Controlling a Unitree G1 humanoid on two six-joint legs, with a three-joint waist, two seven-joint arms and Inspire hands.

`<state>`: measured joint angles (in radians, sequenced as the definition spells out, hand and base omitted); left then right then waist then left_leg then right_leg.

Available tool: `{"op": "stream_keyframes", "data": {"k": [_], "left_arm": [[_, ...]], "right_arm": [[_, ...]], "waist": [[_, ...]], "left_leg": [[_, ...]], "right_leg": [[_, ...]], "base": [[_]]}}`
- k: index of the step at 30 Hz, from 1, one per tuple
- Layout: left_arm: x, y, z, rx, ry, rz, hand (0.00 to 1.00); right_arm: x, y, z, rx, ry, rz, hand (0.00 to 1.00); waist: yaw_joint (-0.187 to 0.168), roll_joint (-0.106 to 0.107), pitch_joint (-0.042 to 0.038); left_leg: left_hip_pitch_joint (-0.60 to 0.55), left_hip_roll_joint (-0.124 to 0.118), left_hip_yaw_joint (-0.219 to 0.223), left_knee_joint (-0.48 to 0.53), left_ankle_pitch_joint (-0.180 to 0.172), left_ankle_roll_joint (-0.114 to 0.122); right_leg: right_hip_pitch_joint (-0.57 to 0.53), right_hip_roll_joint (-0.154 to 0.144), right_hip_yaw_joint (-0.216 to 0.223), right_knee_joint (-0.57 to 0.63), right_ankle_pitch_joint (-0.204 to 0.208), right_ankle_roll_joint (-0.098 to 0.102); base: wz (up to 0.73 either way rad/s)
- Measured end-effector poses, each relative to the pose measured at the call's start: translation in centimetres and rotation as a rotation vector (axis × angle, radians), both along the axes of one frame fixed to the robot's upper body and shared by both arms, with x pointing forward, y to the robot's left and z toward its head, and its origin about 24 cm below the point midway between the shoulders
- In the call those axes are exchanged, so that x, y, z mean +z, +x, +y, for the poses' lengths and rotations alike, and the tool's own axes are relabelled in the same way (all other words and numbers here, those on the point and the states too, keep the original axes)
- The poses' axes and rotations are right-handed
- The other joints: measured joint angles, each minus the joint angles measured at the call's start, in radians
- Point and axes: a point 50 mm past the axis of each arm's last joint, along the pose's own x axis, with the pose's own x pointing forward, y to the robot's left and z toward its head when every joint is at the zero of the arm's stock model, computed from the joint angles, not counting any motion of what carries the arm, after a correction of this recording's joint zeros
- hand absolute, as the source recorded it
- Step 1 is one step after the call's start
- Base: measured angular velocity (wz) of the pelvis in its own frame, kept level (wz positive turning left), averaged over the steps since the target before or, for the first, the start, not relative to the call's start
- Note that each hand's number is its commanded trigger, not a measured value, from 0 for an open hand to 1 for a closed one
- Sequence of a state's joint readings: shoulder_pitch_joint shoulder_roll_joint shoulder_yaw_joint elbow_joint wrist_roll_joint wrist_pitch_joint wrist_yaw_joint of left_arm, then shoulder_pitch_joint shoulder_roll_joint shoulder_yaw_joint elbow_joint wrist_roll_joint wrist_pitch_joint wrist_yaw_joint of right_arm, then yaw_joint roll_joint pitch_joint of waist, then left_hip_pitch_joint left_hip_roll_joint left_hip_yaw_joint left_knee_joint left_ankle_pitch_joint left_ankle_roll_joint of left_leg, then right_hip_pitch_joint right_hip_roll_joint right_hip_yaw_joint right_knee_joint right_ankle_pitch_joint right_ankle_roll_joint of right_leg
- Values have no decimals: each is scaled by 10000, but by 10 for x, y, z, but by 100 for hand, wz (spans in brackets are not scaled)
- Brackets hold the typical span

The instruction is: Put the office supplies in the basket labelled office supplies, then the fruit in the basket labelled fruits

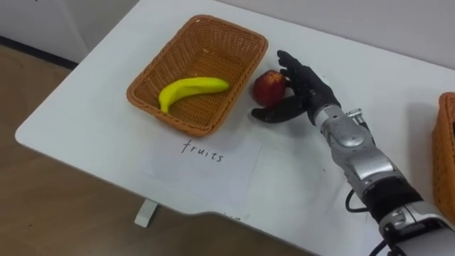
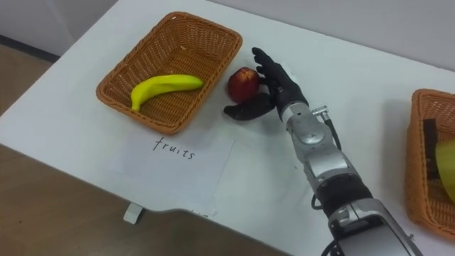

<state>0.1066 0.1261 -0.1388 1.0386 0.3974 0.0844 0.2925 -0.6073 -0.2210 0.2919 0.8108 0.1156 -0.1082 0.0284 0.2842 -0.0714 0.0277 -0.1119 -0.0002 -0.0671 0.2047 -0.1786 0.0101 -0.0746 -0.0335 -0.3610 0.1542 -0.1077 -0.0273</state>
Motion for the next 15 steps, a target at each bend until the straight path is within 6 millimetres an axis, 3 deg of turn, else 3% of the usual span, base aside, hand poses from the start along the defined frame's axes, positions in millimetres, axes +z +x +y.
{"op": "stream_keyframes", "data": {"k": [12,13,14,15], "left_arm": [[2,10,-1,-149,1,-216,0],[2,11,-1,-154,1,-229,0],[2,11,-1,-160,4,-245,0],[2,12,-1,-162,14,-264,0]], "right_arm": [[-1,0,1,274,-635,-71,0],[-1,0,1,278,-650,-70,64],[-1,0,1,271,-653,-65,100],[-1,0,1,269,-658,-62,100]], "waist": [[14,-191,34],[23,-200,32],[39,-218,34],[57,-230,41]], "left_leg": [[-2,-4,-8,7,-1,0],[1,-4,-4,5,-1,0],[8,-4,-3,6,0,0],[15,-3,-1,10,0,0]], "right_leg": [[0,-1,0,10,0,0],[0,-1,1,11,0,0],[0,0,3,11,0,0],[0,1,3,11,0,0]], "base": [[0],[0],[0],[0]]}}
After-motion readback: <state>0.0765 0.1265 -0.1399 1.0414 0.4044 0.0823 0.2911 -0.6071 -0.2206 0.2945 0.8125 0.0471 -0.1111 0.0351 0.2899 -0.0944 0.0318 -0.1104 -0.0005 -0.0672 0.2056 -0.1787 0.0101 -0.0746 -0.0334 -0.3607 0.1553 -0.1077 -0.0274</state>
